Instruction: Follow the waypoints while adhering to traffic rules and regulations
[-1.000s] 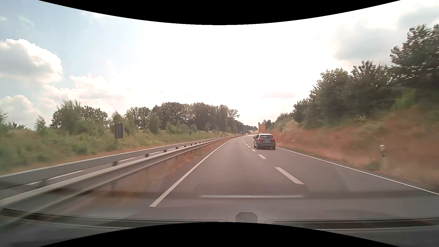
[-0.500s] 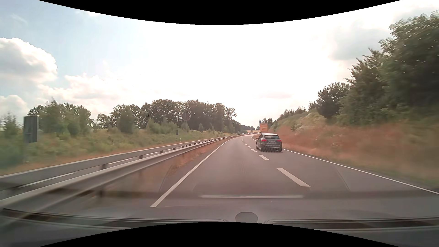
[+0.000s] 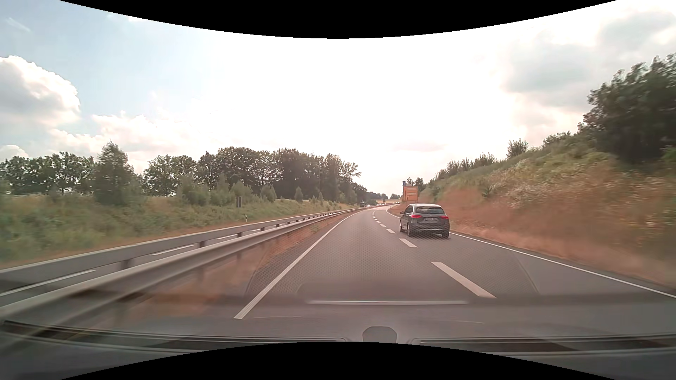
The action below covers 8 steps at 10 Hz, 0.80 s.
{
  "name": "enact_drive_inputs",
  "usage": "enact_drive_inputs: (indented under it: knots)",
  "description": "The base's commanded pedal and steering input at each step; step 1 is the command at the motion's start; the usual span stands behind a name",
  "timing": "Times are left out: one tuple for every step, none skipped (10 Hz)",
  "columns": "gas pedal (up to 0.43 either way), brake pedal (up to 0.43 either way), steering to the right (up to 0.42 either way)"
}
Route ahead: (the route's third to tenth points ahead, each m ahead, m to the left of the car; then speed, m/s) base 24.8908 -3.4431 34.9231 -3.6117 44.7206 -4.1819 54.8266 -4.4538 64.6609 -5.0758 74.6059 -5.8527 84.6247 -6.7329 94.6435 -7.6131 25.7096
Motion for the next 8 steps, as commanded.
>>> enact_drive_inputs:
  knots:
    - [0.35,0.0,0.004]
    - [0.35,0.0,0.004]
    - [0.35,0.0,0.004]
    - [0.35,0.0,0.004]
    - [0.35,0.0,0.005]
    - [0.35,0.0,0.004]
    - [0.35,0.0,0.004]
    - [0.35,0.0,0.004]
